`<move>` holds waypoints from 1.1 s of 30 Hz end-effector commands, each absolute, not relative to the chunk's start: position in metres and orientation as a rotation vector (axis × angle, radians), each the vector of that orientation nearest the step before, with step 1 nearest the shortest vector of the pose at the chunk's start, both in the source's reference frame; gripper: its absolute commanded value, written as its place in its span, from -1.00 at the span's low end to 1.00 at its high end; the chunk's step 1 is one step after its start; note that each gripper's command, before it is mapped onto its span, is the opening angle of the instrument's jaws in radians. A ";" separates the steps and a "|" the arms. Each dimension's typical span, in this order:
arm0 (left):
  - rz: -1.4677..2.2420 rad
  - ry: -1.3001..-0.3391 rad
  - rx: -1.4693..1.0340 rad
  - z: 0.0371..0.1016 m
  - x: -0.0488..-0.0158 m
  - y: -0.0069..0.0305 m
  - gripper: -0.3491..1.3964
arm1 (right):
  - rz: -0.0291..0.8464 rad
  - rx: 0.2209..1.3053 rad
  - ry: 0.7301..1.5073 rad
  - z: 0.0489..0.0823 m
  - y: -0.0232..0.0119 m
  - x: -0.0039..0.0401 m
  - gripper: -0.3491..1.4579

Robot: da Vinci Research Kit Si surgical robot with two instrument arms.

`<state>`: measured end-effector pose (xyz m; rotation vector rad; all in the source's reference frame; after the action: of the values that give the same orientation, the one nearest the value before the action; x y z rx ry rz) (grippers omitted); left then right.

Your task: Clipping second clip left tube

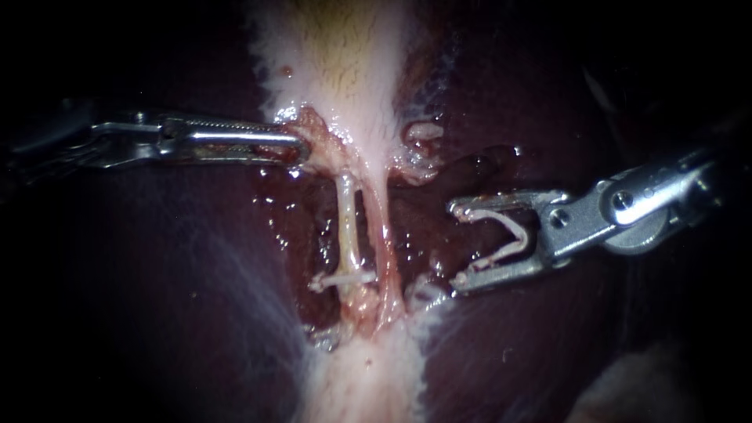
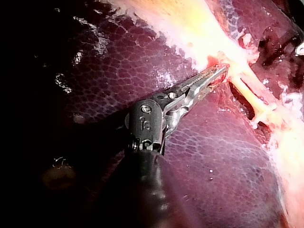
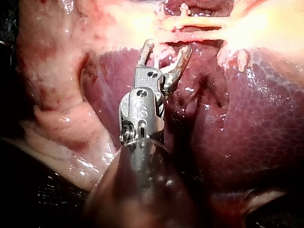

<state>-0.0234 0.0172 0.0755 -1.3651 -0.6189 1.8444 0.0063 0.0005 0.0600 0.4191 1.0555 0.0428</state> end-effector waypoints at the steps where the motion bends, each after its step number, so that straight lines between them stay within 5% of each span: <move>1: 1.844 -0.619 -1.365 0.0755 -0.0233 0.0172 -1.00 | 0.042 0.419 1.055 0.0600 0.0005 0.0062 -0.06; 33: 1.794 -0.617 -1.381 0.0657 -0.0169 0.0188 -1.00 | 0.041 0.420 1.056 0.0598 0.0005 0.0062 -0.06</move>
<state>-0.0168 0.0188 0.0657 -1.3811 -0.6186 1.7918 0.0062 0.0005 0.0598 0.4202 1.0554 0.0414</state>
